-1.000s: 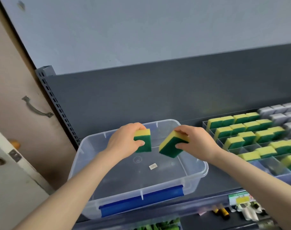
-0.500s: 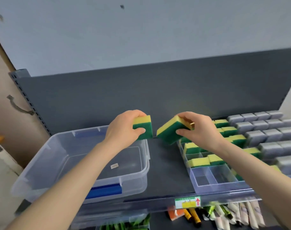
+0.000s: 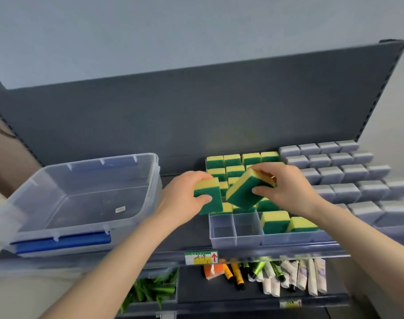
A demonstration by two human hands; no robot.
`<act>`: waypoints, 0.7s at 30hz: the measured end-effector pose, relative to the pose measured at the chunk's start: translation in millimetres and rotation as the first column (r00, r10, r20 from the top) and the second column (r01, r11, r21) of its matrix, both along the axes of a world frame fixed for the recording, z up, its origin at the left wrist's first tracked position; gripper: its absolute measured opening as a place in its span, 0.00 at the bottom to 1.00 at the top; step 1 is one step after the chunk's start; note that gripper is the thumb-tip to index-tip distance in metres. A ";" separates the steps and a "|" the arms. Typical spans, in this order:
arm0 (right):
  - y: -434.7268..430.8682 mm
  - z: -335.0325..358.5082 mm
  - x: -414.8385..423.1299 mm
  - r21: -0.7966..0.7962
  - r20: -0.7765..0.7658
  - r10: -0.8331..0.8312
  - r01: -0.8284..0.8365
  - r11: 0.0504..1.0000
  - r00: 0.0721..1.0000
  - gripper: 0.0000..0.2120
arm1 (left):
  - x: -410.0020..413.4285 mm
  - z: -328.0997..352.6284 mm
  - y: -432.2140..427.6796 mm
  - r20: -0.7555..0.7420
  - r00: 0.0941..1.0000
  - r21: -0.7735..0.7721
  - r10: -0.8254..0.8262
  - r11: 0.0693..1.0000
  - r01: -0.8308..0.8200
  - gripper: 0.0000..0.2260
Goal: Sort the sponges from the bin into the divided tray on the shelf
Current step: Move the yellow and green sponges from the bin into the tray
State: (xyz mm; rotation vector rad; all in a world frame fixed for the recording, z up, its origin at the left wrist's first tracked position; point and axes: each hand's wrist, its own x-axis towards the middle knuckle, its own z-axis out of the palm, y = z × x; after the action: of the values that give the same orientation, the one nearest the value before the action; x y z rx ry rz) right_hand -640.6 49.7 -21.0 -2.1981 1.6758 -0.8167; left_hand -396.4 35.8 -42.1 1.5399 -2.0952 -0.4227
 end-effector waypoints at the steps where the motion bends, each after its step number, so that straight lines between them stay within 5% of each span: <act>1: 1.0 -3.5 -3.4 0.011 -0.012 0.007 -0.007 1.000 1.000 0.22 | -4.5 -5.1 1.1 0.014 1.000 0.018 -0.006 1.000 0.005 0.19; 8: 1.6 -34.7 -2.2 0.114 -0.161 0.038 -0.019 0.993 0.986 0.23 | -17.2 -40.5 -2.5 0.122 0.991 0.132 -0.056 0.990 0.040 0.19; 21: -18.7 -56.1 17.3 0.181 -0.319 0.018 0.043 0.983 0.948 0.23 | -18.7 -47.2 -41.8 0.034 0.997 0.084 -0.066 0.994 0.063 0.20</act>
State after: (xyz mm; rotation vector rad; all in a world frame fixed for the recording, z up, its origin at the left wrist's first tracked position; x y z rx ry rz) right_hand -623.3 31.0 -77.1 -2.2809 1.8253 -0.2977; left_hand -415.1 -6.1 -89.3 1.5408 -2.1855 -0.5140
